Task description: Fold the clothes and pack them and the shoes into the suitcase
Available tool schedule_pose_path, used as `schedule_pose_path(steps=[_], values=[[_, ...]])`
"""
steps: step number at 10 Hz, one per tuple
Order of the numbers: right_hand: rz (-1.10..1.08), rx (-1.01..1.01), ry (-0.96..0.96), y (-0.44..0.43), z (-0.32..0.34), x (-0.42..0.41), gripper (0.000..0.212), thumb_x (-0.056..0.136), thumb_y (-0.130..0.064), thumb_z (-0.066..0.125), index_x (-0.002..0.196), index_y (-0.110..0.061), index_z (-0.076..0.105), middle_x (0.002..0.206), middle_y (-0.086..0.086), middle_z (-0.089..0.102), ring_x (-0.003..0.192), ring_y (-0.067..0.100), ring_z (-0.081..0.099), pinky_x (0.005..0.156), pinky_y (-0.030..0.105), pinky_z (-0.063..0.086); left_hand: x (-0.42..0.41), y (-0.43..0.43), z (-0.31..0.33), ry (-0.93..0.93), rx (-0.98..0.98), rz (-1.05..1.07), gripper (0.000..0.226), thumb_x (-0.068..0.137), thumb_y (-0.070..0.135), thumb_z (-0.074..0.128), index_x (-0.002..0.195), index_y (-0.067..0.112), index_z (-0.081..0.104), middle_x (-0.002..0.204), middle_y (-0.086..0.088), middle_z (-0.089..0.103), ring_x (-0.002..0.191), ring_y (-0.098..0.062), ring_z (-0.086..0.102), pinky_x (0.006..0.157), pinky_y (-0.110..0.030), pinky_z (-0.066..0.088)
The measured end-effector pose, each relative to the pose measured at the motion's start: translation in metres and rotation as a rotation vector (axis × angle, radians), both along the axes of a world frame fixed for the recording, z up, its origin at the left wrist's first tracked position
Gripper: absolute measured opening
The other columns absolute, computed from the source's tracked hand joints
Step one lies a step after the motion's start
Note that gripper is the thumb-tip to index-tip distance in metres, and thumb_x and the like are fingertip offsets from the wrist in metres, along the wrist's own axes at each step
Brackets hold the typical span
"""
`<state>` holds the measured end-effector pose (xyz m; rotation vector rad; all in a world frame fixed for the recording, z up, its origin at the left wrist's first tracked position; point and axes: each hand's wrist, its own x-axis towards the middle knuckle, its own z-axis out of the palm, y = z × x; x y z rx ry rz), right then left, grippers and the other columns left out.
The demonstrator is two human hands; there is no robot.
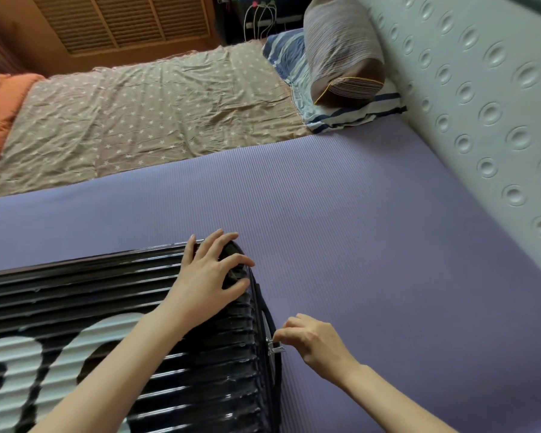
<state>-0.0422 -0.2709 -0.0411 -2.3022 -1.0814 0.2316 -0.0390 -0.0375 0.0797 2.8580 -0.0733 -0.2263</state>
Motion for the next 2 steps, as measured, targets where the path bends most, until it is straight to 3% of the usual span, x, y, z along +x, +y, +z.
schedule_pose_path(steps=[1, 2], values=[[-0.101, -0.007, 0.19, 0.005, 0.006, -0.004, 0.014, 0.091, -0.032, 0.057, 0.098, -0.032, 0.069, 0.09, -0.014, 0.064, 0.082, 0.003, 0.059, 0.062, 0.019, 0.046, -0.001, 0.0, 0.001, 0.009, 0.0, -0.005, 0.07, 0.07, 0.07, 0.011, 0.125, 0.048, 0.049, 0.157, 0.009, 0.011, 0.145, -0.012, -0.011, 0.115, -0.044, -0.016], [-0.17, -0.048, 0.33, 0.007, 0.018, -0.003, 0.025, 0.091, -0.032, 0.061, 0.115, -0.034, 0.065, 0.099, -0.015, 0.062, 0.088, 0.002, 0.057, 0.077, 0.021, 0.047, -0.002, 0.0, 0.001, 0.006, 0.014, -0.009, 0.072, 0.071, 0.071, 0.01, 0.128, 0.047, 0.047, 0.158, 0.006, 0.004, 0.144, -0.013, -0.017, 0.114, -0.045, -0.017]])
